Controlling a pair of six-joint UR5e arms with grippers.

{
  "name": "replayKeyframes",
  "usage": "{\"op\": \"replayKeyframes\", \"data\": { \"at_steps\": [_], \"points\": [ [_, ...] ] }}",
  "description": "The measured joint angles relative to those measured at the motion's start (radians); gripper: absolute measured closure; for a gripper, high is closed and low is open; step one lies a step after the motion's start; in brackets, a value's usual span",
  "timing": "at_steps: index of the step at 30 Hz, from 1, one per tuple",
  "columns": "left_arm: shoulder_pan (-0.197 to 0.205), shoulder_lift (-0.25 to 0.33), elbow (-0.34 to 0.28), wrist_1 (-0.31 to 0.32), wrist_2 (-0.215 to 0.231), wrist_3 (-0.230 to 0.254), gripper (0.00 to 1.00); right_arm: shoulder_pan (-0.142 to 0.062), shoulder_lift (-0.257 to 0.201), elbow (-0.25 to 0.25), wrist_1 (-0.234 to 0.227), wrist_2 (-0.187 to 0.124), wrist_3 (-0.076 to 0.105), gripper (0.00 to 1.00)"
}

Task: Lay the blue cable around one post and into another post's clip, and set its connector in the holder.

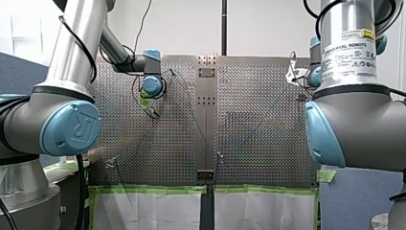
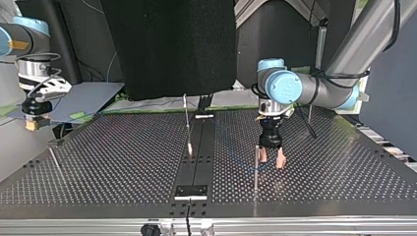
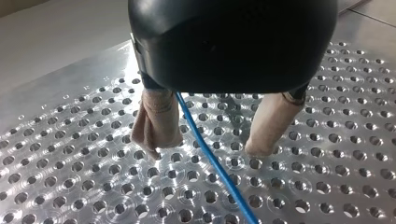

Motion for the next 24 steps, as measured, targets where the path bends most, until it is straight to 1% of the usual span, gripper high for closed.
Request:
{"op": "replayKeyframes", "data": {
  "at_steps": [5, 8, 11, 14, 16, 19, 24],
  "points": [
    [-0.001, 0.0, 0.0, 0.0, -0.001, 0.001, 0.0, -0.011, 0.016, 0.022, -0.046, -0.047, -0.01, 1.0],
    [-0.001, 0.0, 0.0, 0.0, -0.001, 0.001, 0.0, -0.016, 0.02, 0.025, -0.062, -0.071, -0.016, 1.0],
    [-0.001, 0.0, 0.0, 0.0, -0.001, 0.001, 0.0, -0.022, 0.025, 0.026, -0.067, -0.096, -0.015, 1.0],
    [-0.002, 0.0, 0.0, 0.0, -0.001, 0.001, 0.0, -0.029, 0.04, 0.021, -0.063, -0.122, -0.01, 1.0],
    [-0.002, 0.0, 0.0, 0.0, -0.001, 0.001, 0.0, -0.033, 0.054, 0.01, -0.052, -0.135, -0.014, 1.0],
    [-0.003, 0.0, 0.0, 0.001, -0.001, 0.001, 0.0, -0.039, 0.077, -0.011, -0.031, -0.144, -0.03, 1.0],
    [-0.004, 0.0, 0.0, 0.001, -0.001, 0.005, 0.0, -0.043, 0.116, -0.049, 0.008, -0.139, -0.066, 1.0]
  ]
}}
